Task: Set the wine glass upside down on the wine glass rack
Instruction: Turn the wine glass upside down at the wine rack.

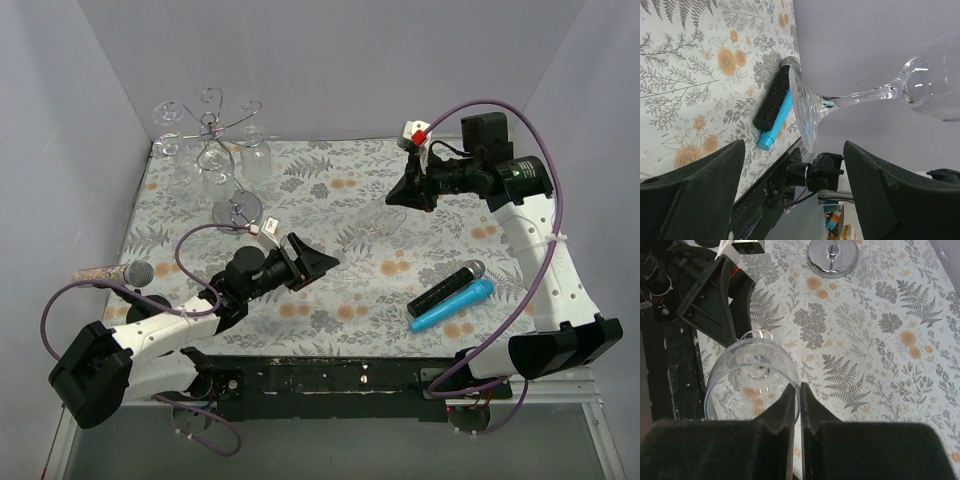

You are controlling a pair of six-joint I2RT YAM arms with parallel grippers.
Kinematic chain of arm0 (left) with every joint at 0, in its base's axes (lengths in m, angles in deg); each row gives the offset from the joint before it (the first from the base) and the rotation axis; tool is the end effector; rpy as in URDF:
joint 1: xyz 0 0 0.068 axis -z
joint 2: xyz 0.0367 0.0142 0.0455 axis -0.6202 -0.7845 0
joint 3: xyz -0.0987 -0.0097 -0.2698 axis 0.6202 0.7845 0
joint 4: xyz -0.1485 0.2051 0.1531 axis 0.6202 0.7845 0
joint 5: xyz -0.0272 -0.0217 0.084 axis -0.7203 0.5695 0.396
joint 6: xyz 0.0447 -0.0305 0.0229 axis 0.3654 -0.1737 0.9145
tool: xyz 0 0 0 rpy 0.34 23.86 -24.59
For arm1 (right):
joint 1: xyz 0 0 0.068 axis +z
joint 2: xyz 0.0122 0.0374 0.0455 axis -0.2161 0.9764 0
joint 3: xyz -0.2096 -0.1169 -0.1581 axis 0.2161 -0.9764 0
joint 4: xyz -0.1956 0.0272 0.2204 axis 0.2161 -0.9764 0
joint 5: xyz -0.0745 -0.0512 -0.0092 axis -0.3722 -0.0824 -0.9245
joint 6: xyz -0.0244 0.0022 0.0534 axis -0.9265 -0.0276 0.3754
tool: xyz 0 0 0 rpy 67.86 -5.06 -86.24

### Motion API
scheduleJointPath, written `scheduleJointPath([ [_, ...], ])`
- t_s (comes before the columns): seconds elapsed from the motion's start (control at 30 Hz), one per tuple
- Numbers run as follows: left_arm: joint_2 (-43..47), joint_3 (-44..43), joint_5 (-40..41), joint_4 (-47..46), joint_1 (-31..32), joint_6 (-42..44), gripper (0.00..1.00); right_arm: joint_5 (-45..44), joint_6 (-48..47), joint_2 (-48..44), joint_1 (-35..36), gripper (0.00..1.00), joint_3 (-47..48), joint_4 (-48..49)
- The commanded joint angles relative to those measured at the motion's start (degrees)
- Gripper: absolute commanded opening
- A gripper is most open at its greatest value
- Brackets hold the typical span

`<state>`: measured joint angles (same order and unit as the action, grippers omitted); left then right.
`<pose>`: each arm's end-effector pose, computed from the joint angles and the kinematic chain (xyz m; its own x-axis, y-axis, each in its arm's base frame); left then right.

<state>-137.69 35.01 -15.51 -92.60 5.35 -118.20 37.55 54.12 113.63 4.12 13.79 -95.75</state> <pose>0.1864 -0.1886 0.2133 -0.7306 -0.6125 0.3017 -0.3784 -0.0046 -0.9256 0.2757 0.1150 0.4690 -0.0613 -0.4174 -0.9067 -0.9522 0.2968 -0.0722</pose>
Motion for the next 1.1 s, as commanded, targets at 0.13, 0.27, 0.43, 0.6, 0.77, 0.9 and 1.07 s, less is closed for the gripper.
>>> scheduleJointPath([
  [0.13, -1.3, -2.4, 0.1, -2.3, 0.1, -2.9, 0.66, 4.8, 1.5, -2.4, -0.6, 0.01, -0.2, 3.8],
  [0.27, -1.7, -2.6, 0.7, -2.3, 0.1, -3.5, 0.59, 5.2, 1.4, -2.3, -0.8, 0.01, -0.2, 3.8],
  [0.43, -2.2, -3.5, 0.8, -1.5, 0.1, -3.5, 0.53, 5.6, 1.3, -2.3, -0.9, 0.01, -0.6, 3.8],
  [0.6, -2.7, -4.1, 1.0, -1.0, 0.1, -3.3, 0.45, 5.9, 1.3, -2.4, -0.9, 0.01, -0.9, 3.8],
  [0.77, -3.6, -4.6, 0.9, -0.8, 0.1, -2.9, 0.41, 6.4, 1.2, -2.3, -1.0, 0.01, -1.2, 3.8],
  [0.9, -3.7, -5.3, 1.0, 0.1, 0.0, -1.8, 0.33, 6.7, 0.9, -2.4, -1.0, 0.01, -1.4, 3.8],
  [1.07, -3.7, -5.4, 0.7, 0.6, 0.1, -0.7, 0.11, 6.9, 0.8, -2.6, -1.0, 0.01, -1.9, 3.7],
])
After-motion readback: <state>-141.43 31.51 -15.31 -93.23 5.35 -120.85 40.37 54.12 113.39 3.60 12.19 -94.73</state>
